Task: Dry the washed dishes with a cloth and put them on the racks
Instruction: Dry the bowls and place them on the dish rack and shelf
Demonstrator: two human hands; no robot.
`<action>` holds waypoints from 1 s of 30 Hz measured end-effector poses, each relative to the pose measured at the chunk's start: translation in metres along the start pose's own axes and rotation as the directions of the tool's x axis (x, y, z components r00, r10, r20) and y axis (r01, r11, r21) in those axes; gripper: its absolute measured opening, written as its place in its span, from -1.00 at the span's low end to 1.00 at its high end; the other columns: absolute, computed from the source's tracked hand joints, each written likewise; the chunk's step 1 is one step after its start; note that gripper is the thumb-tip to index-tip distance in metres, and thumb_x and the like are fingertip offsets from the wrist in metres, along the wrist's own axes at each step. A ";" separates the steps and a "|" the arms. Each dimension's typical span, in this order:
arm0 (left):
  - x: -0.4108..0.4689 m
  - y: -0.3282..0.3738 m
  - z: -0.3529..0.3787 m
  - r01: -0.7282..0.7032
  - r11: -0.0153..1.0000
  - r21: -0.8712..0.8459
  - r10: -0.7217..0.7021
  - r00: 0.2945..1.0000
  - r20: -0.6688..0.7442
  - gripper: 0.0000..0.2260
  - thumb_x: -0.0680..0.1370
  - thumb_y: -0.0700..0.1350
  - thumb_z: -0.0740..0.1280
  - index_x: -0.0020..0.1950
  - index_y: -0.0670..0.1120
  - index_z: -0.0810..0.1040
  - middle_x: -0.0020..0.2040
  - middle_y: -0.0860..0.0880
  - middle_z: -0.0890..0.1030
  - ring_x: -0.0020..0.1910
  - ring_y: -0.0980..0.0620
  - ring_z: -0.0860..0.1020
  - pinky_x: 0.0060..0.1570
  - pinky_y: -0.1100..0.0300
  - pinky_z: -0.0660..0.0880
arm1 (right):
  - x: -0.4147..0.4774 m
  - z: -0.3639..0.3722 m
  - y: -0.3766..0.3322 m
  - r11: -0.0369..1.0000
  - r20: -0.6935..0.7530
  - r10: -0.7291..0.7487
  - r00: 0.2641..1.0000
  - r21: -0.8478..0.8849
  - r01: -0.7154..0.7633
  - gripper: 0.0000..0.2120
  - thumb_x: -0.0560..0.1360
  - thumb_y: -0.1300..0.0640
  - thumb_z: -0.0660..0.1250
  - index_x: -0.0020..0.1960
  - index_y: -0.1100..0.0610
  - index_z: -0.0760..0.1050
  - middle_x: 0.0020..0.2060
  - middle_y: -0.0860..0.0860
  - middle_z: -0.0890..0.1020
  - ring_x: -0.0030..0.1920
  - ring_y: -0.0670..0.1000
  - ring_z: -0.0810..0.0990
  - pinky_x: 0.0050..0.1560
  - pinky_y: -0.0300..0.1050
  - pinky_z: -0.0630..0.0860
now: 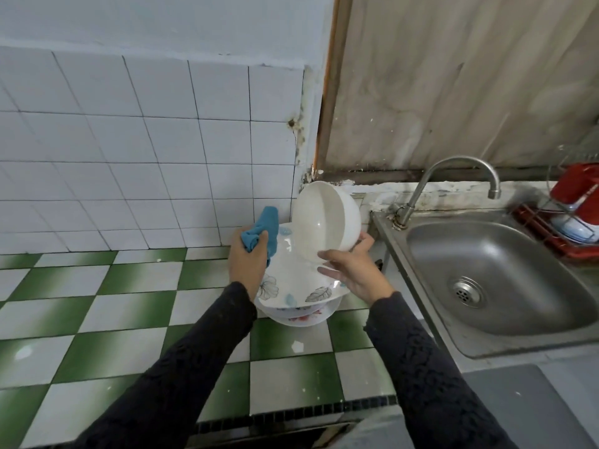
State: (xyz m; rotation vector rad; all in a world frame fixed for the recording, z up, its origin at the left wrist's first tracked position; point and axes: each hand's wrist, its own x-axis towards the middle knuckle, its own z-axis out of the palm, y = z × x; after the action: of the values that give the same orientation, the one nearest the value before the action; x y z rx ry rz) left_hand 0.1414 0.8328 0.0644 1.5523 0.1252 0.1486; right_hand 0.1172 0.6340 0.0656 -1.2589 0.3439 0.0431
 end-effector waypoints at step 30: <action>-0.036 -0.003 0.048 -0.122 0.972 0.199 -0.035 0.769 0.638 -0.65 0.65 -0.01 0.22 0.44 0.19 0.36 0.34 0.13 0.48 0.25 0.12 0.46 0.31 0.16 0.35 | -0.008 0.043 0.037 0.835 0.022 0.172 0.985 0.527 -0.158 -0.60 0.62 -0.23 0.22 0.19 0.07 0.58 -0.26 -0.01 0.67 -0.38 -0.07 0.67 -0.42 -0.15 0.61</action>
State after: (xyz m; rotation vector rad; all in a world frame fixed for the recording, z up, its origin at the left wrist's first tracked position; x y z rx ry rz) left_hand 0.1145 0.7788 0.0619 1.7592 -0.4555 -0.3820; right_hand 0.1115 0.6872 0.0444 -0.6786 0.4519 0.0743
